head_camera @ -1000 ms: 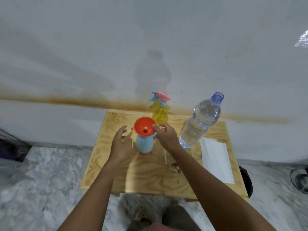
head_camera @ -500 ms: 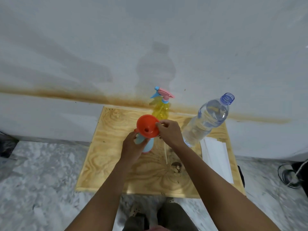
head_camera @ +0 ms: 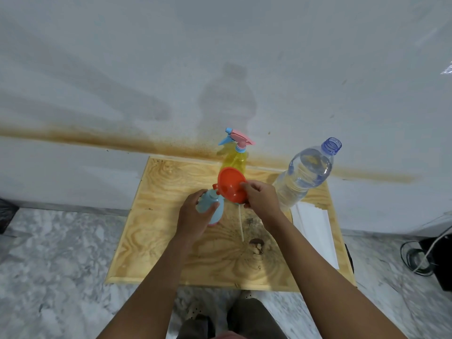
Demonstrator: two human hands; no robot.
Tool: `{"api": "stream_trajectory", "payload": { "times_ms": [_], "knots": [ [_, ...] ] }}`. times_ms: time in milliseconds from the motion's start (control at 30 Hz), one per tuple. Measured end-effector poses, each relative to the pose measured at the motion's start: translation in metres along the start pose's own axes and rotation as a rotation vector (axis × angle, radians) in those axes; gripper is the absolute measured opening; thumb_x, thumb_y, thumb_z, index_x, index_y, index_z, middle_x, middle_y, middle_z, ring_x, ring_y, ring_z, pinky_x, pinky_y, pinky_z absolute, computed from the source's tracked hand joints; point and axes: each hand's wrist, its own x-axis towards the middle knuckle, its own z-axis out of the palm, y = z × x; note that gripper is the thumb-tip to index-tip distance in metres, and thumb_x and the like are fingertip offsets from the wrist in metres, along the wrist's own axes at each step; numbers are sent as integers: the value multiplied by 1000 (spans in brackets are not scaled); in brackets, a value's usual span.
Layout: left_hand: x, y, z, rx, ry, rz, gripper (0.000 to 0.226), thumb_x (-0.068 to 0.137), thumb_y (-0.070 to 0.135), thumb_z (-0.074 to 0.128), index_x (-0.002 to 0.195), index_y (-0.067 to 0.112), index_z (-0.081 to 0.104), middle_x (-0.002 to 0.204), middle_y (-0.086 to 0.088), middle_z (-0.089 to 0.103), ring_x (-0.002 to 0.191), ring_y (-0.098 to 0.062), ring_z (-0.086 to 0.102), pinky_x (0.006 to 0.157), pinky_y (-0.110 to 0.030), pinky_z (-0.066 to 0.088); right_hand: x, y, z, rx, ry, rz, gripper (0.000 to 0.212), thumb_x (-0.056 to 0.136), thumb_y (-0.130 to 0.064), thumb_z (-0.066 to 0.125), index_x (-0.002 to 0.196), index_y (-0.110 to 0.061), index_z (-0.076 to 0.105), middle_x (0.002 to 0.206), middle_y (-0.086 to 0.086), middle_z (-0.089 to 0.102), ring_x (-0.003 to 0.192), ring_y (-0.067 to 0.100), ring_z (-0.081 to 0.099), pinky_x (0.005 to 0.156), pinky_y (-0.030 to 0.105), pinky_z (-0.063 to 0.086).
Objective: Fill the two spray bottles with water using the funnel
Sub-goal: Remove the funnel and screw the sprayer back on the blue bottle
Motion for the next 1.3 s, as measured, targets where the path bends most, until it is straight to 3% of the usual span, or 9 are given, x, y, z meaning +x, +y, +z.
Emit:
{"api": "stream_trajectory", "payload": {
  "times_ms": [300, 433, 533, 667, 800, 867, 1067, 1167, 1300],
  "knots": [
    [0, 1, 2, 7, -1, -6, 51, 84, 32, 79, 131, 19, 62, 125, 6, 62, 107, -12, 58, 74, -15, 43, 0, 5, 1, 20, -5, 19, 17, 97, -22, 62, 102, -12, 75, 84, 3, 73, 57, 7, 62, 52, 21, 52],
    [0, 2, 1, -8, -4, -15, 51, 84, 30, 79, 131, 19, 61, 126, 6, 61, 109, -14, 58, 79, -21, 46, -3, 1, -5, 43, -33, -17, 14, 95, -19, 64, 107, -16, 69, 81, -1, 73, 60, 7, 68, 50, 19, 50],
    [0, 0, 1, -3, -13, -14, 52, 84, 32, 79, 132, 20, 62, 127, 6, 61, 109, -15, 58, 81, -26, 49, -9, 5, -16, -15, 8, -112, 6, 92, -12, 66, 95, -17, 62, 76, -2, 69, 62, 7, 66, 50, 16, 48],
    [2, -2, 0, 12, -20, -6, 50, 84, 35, 79, 130, 22, 63, 127, 6, 63, 108, -16, 60, 82, -31, 54, -23, 29, -33, -239, 153, -197, 20, 89, -7, 66, 77, -16, 53, 68, -5, 60, 53, -4, 56, 48, 10, 40],
    [3, -2, 0, 30, -21, -21, 49, 84, 36, 78, 129, 24, 63, 127, 6, 64, 108, -15, 61, 85, -33, 54, -28, 65, -45, -334, 247, -155, 18, 89, -11, 63, 75, -18, 55, 72, 2, 65, 66, 17, 61, 59, 35, 47],
    [4, -1, -1, 41, -27, -31, 50, 84, 36, 78, 130, 24, 63, 128, 7, 64, 108, -15, 61, 86, -33, 54, -28, 80, -49, -363, 268, -146, 16, 89, -11, 62, 75, -14, 55, 76, 3, 65, 74, 23, 62, 66, 41, 50],
    [5, -3, -1, 34, -30, -29, 53, 82, 33, 81, 131, 22, 62, 128, 4, 64, 110, -18, 62, 88, -38, 55, -36, 121, -53, -501, 343, -141, 28, 91, -11, 62, 68, -15, 46, 76, 2, 50, 62, 10, 43, 55, 24, 33],
    [5, -5, -2, 9, -37, -38, 52, 82, 32, 81, 130, 21, 62, 127, 4, 65, 111, -19, 63, 92, -44, 56, -32, 139, -48, -600, 350, -141, 19, 91, -13, 65, 76, -11, 54, 81, 1, 51, 61, 17, 46, 53, 31, 38],
    [6, -7, -4, -6, -61, -30, 50, 84, 31, 81, 129, 21, 62, 127, 5, 66, 111, -18, 63, 94, -41, 55, -26, 150, -39, -722, 343, -150, 11, 91, -15, 65, 86, -7, 61, 90, 5, 56, 60, 25, 50, 53, 30, 36]
  ]
}}
